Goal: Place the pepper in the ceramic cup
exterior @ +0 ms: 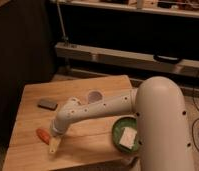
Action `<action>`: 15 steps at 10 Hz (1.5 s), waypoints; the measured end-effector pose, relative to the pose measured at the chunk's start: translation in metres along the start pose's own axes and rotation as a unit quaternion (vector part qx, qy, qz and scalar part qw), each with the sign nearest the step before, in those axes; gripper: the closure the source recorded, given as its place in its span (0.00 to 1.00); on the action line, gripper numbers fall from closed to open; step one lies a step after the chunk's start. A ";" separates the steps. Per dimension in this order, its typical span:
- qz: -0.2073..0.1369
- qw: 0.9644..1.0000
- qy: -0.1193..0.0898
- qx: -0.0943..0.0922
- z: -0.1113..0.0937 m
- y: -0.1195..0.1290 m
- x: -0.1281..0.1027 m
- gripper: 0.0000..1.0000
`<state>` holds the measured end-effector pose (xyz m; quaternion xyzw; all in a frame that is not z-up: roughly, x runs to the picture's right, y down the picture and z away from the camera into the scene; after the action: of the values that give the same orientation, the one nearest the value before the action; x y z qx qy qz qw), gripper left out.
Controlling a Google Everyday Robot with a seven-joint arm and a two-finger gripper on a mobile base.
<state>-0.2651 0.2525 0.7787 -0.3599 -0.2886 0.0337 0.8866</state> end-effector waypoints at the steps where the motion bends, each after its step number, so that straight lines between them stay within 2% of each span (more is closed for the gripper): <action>1: -0.003 1.000 -0.003 -0.006 0.002 0.001 -0.001 0.02; 4: -0.013 0.999 -0.016 -0.025 0.007 0.002 -0.002 0.02; 6: -0.043 0.997 -0.039 -0.048 0.011 0.003 -0.005 0.02; 9: -0.075 0.994 -0.053 -0.066 0.015 0.004 -0.012 0.02; 11: -0.075 0.994 -0.047 -0.062 0.015 0.004 -0.014 0.02; 13: -0.069 0.996 -0.025 -0.046 0.017 0.008 -0.023 0.02; 15: -0.057 0.998 -0.024 -0.031 0.014 0.007 -0.020 0.02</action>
<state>-0.2880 0.2606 0.7725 -0.3690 -0.3309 -0.0172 0.8683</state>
